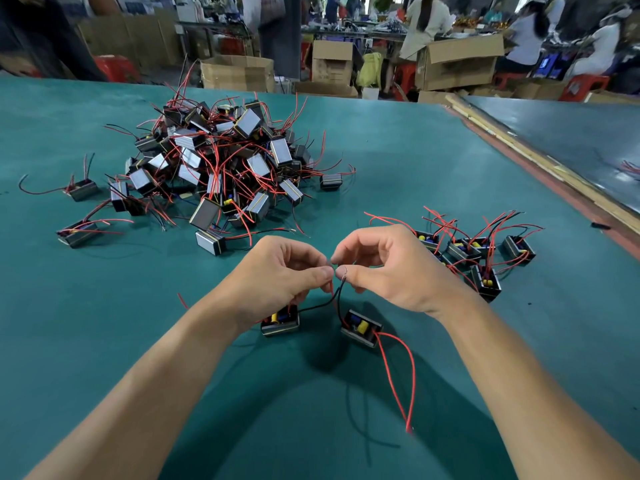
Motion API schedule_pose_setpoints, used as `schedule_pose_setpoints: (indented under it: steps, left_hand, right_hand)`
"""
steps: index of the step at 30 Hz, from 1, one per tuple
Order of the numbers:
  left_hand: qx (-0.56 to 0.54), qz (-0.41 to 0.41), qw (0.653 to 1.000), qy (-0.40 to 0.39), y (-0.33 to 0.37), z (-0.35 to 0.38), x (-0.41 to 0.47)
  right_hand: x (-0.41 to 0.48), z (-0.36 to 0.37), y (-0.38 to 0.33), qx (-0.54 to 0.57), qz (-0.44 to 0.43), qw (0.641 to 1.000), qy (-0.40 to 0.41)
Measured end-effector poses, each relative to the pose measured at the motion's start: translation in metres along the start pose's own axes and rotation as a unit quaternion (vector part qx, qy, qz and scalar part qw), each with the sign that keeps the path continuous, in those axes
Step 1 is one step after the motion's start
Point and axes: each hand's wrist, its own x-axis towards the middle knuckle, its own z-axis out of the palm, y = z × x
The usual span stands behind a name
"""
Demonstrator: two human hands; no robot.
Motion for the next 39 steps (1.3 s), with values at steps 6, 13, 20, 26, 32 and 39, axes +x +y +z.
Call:
schedule_pose_setpoints:
  steps: [6, 13, 20, 26, 32, 39]
  left_hand:
    - [0.005, 0.001, 1.000, 0.014, 0.0000, 0.0015, 0.0002]
    - [0.152, 0.071, 0.984, 0.055, -0.0037, 0.0081, 0.0001]
    - [0.125, 0.057, 0.989, 0.051, -0.0055, 0.0058, 0.0021]
    - [0.013, 0.033, 0.999, 0.007, -0.0031, 0.0017, 0.0016]
    - [-0.005, 0.034, 0.999, 0.006, -0.0018, 0.0015, 0.0016]
    - [-0.007, -0.008, 0.999, 0.037, 0.0002, 0.0052, 0.0018]
  right_hand:
    - [-0.0004, 0.0010, -0.0015, -0.014, 0.010, 1.000, 0.007]
    - [0.0012, 0.0056, -0.0031, -0.009, 0.091, 0.996, -0.004]
    - [0.0020, 0.0050, -0.0030, 0.041, 0.095, 0.994, 0.033]
    - [0.0023, 0.0014, -0.0021, 0.032, 0.049, 0.997, 0.045]
    - [0.0024, 0.0048, -0.0016, 0.021, 0.047, 0.998, 0.038]
    - [0.0013, 0.0046, -0.0039, -0.026, 0.027, 0.999, 0.022]
